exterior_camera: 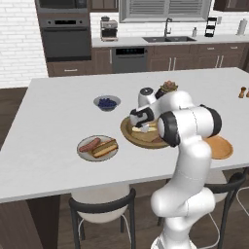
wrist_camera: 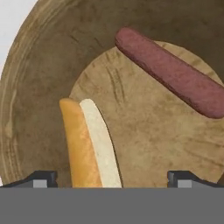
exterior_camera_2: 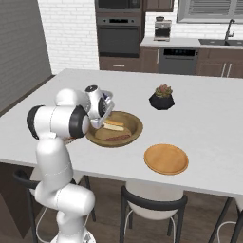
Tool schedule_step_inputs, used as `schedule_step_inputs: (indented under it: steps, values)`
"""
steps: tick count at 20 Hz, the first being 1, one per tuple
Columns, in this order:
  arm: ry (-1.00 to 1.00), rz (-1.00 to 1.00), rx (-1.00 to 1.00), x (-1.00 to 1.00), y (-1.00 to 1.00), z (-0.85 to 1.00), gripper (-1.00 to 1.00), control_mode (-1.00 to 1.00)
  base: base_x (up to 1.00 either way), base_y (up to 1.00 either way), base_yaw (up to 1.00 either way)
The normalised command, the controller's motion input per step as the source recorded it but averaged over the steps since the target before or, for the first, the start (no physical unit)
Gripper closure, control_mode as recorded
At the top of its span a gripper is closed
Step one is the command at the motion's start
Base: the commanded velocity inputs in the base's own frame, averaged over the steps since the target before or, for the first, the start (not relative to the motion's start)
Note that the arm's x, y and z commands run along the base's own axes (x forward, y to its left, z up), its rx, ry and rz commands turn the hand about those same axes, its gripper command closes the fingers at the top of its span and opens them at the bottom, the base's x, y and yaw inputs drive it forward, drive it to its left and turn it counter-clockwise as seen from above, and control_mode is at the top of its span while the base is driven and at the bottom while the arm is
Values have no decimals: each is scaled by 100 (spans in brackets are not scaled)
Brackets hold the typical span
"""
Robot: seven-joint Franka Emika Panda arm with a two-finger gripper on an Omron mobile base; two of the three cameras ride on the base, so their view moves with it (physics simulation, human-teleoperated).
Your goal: Place one bun and one sausage from the bowl on each plate.
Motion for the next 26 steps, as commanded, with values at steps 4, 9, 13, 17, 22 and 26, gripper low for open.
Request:
schedule_step_inputs:
  steps: [4,9,13,17,22,26]
  values:
    - [0,0,0,30,0,-44,-100,-100,0,0,0]
    - [0,0,0,20,0,-47,-100,-100,0,0,0]
    - [0,0,0,37,0,-22,-100,-100,0,0,0]
    - [0,0,0,44,0,-3,-100,-100,0,0,0]
    - [0,0,0,27,0,-17,-100,-100,0,0,0]
    - [0,0,0,14,0,-44,100,-100,0,0,0]
